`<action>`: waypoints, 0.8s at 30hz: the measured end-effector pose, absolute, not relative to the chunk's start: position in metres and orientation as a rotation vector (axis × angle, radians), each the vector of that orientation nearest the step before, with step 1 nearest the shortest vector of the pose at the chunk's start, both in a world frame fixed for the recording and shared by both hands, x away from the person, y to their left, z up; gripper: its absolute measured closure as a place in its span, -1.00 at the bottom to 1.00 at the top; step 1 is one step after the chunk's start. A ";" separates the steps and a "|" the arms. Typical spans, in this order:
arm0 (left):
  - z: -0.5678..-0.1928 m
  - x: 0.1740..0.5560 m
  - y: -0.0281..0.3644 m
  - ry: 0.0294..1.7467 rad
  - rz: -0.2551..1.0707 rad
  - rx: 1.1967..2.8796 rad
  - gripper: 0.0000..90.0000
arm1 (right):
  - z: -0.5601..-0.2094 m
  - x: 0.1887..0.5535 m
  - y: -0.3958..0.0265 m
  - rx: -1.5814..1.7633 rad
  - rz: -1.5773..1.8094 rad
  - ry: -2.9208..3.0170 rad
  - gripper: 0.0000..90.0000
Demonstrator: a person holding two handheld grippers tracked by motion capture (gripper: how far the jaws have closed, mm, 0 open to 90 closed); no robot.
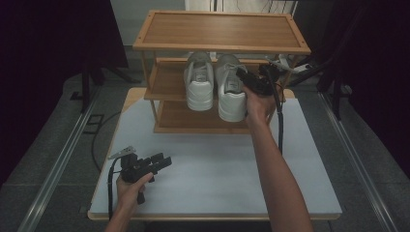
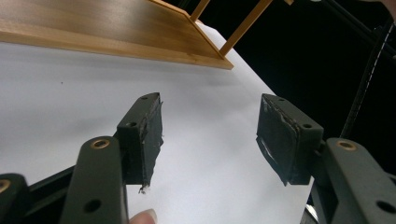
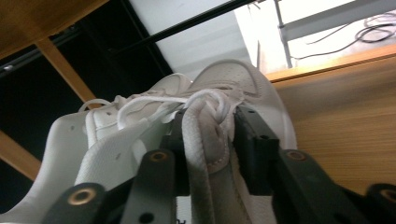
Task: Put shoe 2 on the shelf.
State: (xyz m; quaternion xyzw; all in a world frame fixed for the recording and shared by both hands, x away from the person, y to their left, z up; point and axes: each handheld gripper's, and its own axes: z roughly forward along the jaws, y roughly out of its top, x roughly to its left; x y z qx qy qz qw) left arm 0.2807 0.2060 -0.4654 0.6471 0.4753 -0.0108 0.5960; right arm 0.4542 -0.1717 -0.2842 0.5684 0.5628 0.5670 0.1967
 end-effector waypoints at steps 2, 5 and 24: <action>-0.466 0.281 0.205 1.104 -0.024 1.506 -0.10 | -0.284 0.455 -0.174 1.580 1.608 1.587 0.36; -0.466 0.281 0.205 1.104 -0.026 1.508 -0.10 | -0.283 0.455 -0.174 1.569 1.639 1.589 0.29; -0.465 0.279 0.203 1.102 -0.022 1.521 -0.10 | -0.259 0.390 -0.185 1.310 1.599 1.646 0.28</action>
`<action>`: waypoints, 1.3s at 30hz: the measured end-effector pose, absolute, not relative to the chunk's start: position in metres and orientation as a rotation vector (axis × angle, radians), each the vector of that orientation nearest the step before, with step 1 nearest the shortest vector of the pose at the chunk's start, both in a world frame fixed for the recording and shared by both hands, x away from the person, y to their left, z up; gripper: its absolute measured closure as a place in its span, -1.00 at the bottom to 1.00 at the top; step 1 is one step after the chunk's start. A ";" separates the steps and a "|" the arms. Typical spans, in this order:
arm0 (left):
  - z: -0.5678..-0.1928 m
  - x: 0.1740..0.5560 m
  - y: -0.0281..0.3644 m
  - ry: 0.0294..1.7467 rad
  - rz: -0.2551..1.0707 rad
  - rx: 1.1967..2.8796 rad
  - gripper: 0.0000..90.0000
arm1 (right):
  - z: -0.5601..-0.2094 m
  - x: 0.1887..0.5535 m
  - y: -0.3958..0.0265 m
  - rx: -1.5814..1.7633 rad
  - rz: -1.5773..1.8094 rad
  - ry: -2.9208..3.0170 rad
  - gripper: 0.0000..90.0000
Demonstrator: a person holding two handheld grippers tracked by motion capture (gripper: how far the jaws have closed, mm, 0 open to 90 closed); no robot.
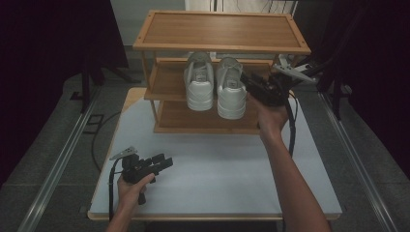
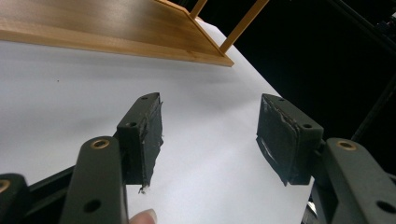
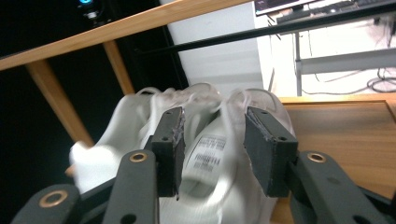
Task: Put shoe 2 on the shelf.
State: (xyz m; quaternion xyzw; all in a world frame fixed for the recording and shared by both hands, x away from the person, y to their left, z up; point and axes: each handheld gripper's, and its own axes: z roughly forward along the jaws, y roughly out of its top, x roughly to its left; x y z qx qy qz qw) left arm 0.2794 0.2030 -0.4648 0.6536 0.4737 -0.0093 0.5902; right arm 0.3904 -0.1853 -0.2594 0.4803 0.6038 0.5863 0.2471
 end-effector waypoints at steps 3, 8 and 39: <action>-0.464 0.279 0.203 1.098 -0.021 1.519 -0.10 | -0.263 0.369 -0.189 1.260 1.610 1.677 0.37; -0.465 0.280 0.204 1.105 -0.026 1.514 -0.10 | -0.281 0.339 -0.189 1.170 1.608 1.794 0.72; -0.466 0.279 0.206 1.106 -0.024 1.518 -0.10 | -0.299 0.372 -0.161 1.219 1.541 1.774 0.91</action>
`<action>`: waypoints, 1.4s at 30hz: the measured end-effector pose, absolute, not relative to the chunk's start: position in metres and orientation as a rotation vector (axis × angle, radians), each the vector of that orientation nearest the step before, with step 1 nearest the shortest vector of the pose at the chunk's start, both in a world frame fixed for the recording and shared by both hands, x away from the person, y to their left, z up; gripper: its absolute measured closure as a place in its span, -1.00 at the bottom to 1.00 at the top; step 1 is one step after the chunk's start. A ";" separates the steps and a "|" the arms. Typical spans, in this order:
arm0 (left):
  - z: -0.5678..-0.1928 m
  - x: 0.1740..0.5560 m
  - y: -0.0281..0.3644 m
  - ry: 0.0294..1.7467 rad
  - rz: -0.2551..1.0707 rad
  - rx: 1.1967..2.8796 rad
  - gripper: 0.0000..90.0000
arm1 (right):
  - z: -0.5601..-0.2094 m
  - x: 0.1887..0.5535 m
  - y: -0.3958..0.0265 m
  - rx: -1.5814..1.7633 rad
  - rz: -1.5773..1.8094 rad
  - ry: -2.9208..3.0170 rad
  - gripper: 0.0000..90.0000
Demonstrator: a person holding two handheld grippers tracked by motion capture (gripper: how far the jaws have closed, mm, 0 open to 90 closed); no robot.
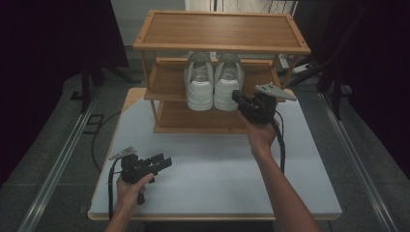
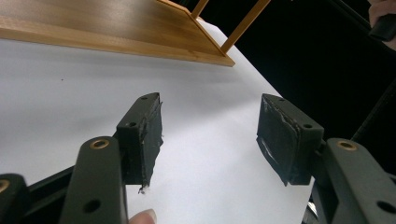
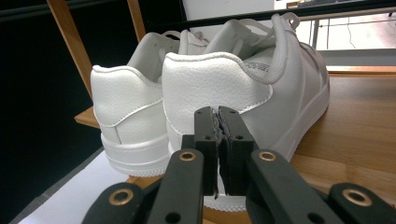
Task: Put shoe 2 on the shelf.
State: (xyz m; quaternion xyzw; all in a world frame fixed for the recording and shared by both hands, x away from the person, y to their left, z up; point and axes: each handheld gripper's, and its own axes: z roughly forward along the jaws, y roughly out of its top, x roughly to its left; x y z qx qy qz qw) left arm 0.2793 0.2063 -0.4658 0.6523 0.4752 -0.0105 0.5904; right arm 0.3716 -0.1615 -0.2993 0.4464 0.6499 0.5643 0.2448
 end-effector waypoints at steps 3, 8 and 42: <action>-0.466 0.279 0.207 1.108 -0.022 1.516 -0.11 | -0.300 0.371 -0.161 1.221 1.550 1.769 0.88; -0.465 0.277 0.207 1.106 -0.016 1.514 -0.11 | -0.301 0.367 -0.163 1.216 1.577 1.760 0.73; -0.461 0.274 0.213 1.113 0.010 1.504 -0.12 | -0.370 0.262 -0.250 1.035 1.681 1.849 0.31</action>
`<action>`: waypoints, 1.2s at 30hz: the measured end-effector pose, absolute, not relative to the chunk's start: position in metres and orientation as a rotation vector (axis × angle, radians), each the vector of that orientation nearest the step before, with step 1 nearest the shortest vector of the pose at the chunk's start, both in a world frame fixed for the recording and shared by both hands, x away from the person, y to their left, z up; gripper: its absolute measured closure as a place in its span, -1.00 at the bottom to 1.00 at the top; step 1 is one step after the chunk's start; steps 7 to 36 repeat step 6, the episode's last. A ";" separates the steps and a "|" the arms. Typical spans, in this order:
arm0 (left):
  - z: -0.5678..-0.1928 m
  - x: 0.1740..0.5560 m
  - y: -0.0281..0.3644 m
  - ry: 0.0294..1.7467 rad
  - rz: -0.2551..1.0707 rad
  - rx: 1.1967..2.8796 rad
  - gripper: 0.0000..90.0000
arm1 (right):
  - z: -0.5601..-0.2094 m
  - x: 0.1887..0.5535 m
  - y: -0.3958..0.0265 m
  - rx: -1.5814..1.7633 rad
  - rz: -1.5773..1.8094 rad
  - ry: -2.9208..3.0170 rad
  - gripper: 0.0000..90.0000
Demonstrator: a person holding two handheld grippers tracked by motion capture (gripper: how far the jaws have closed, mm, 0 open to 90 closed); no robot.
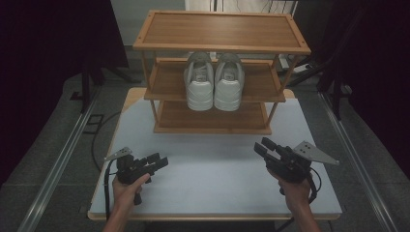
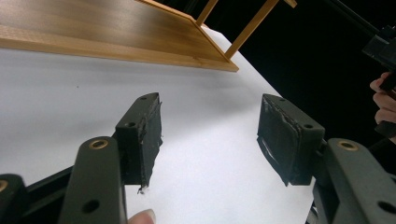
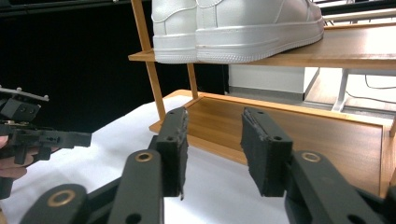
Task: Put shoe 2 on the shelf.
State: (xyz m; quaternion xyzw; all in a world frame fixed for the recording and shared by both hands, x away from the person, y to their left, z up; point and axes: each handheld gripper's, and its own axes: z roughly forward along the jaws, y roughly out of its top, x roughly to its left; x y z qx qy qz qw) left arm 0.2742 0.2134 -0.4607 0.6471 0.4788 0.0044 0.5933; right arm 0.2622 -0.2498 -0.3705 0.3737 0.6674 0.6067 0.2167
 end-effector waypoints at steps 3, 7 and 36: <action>-0.460 0.274 0.214 1.112 0.011 1.499 -0.12 | -0.370 0.261 -0.250 1.025 1.678 1.851 0.21; -0.461 0.275 0.215 1.115 0.010 1.499 -0.12 | -0.373 0.260 -0.252 1.030 1.665 1.853 0.12; -0.461 0.275 0.215 1.115 0.010 1.499 -0.12 | -0.373 0.260 -0.252 1.030 1.665 1.853 0.12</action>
